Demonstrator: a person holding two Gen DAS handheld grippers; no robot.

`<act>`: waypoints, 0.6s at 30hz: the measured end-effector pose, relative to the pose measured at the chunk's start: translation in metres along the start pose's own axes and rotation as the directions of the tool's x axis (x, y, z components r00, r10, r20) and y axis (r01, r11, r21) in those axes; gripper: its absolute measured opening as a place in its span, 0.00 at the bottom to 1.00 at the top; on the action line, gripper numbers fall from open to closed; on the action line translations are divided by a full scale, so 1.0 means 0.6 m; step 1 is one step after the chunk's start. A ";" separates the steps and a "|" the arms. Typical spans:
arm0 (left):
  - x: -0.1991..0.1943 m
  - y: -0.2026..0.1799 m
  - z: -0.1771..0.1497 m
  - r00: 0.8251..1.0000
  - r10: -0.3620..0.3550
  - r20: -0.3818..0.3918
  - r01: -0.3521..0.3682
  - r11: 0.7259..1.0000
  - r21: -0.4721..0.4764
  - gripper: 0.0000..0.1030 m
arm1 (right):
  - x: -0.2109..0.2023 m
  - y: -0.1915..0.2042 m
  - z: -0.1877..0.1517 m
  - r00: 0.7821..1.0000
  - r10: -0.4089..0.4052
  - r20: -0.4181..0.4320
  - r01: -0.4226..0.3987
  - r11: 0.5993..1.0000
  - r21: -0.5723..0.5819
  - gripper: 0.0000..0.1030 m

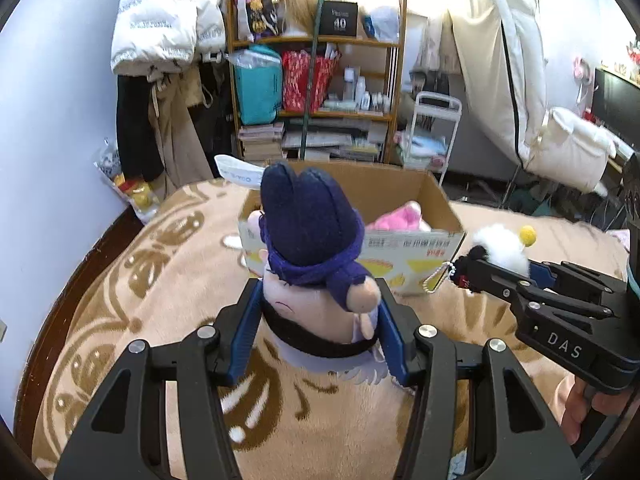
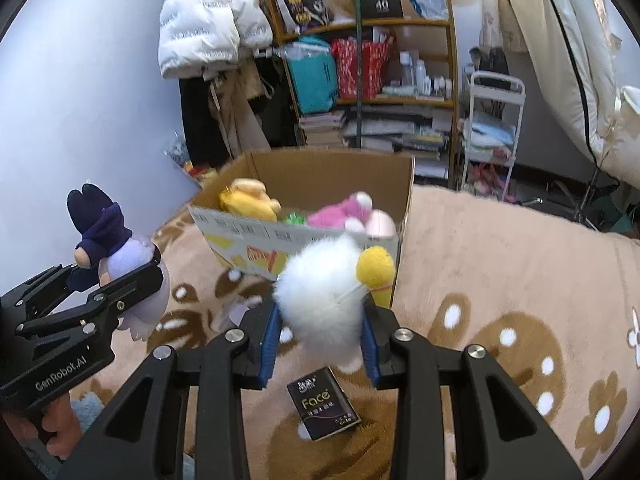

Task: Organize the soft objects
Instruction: 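Carry the doll and fluffy ball over the box and open both tools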

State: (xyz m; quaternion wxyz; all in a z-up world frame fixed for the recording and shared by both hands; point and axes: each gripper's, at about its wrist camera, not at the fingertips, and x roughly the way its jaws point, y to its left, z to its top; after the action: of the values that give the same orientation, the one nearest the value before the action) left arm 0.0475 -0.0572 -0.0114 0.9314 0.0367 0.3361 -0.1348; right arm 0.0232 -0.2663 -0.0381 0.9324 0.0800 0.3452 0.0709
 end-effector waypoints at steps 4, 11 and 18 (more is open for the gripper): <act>-0.016 -0.001 0.019 0.999 0.009 0.050 -0.010 1.000 0.018 0.52 | -0.026 0.003 0.026 0.998 0.006 0.062 -0.005 1.000 -0.002 0.35; -0.021 0.001 0.067 0.992 -0.014 0.122 0.011 1.000 0.027 0.52 | -0.046 0.003 0.083 0.990 0.007 0.143 -0.004 1.000 -0.020 0.35; -0.004 -0.009 0.123 0.982 -0.019 0.190 0.003 0.997 0.083 0.52 | -0.036 0.001 0.153 0.978 0.004 0.210 0.008 0.998 -0.055 0.35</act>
State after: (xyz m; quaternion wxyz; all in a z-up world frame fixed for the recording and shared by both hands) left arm 0.0900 -0.0735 0.0471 0.9563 0.0603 0.2396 -0.1565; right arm 0.0668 -0.2787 0.0445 0.9657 0.0607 0.2425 0.0706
